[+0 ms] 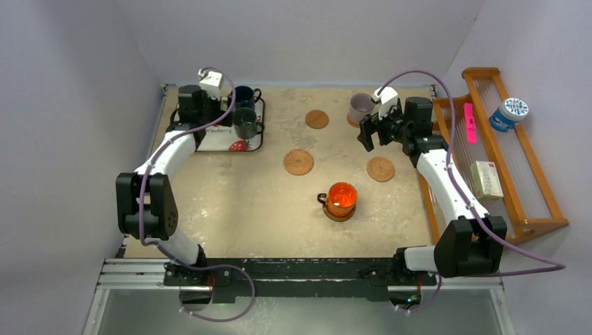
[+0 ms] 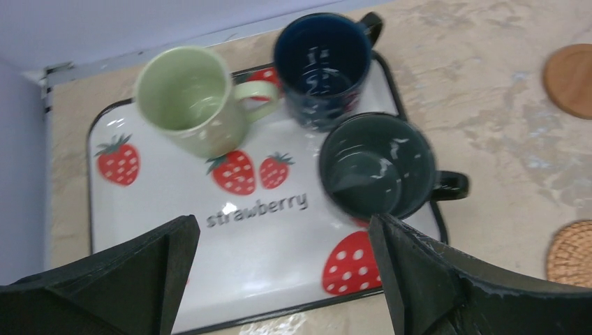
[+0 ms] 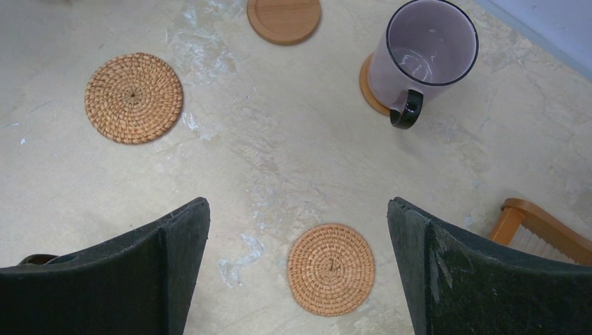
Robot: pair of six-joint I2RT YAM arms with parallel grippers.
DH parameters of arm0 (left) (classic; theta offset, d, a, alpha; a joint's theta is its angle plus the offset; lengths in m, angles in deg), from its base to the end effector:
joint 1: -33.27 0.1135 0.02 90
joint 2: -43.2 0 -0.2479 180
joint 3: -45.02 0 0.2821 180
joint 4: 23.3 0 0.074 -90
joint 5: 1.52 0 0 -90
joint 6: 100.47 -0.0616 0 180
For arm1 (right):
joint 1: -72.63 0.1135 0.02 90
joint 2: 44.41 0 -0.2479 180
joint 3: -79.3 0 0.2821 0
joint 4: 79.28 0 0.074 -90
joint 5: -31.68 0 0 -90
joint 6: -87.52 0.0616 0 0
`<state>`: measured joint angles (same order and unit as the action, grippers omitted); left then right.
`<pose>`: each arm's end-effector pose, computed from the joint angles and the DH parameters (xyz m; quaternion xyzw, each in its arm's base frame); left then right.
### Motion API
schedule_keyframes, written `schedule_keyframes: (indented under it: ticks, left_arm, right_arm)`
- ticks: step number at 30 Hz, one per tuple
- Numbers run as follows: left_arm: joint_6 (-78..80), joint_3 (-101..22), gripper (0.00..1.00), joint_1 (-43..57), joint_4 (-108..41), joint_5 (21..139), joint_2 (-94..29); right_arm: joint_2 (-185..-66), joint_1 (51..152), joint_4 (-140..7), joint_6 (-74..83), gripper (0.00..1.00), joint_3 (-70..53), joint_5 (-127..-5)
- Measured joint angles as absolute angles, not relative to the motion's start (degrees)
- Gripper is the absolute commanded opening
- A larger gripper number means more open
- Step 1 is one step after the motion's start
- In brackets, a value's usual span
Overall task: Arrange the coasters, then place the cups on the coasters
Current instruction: Pick up the cup from the tray.
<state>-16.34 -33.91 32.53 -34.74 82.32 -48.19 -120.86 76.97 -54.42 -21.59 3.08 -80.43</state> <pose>0.4250 -0.0121 0.2457 0.0775 0.8339 -0.0206 0.5461 0.3599 0.0506 0.2978 -0.2690 0.7900 0.0928 0.5431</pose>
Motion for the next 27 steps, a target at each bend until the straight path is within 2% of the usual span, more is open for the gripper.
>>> schedule_keyframes:
  ticks: [7,14,27]
  left_arm:
    - [-17.0,-44.2,1.0,26.3,-40.6,81.1,-56.5]
    - [-16.9,-52.2,1.0,24.3,-45.3,79.7,-63.7]
    - [-16.9,-56.5,1.0,23.4,-50.1,79.6,-68.3]
  right_arm:
    - [-120.9,77.4,-54.1,-21.6,0.99,3.1,-80.4]
    - [-120.8,77.6,-54.0,-21.5,0.99,3.1,-80.3]
    - [-119.9,78.0,-53.8,-21.3,0.99,3.1,-80.3]
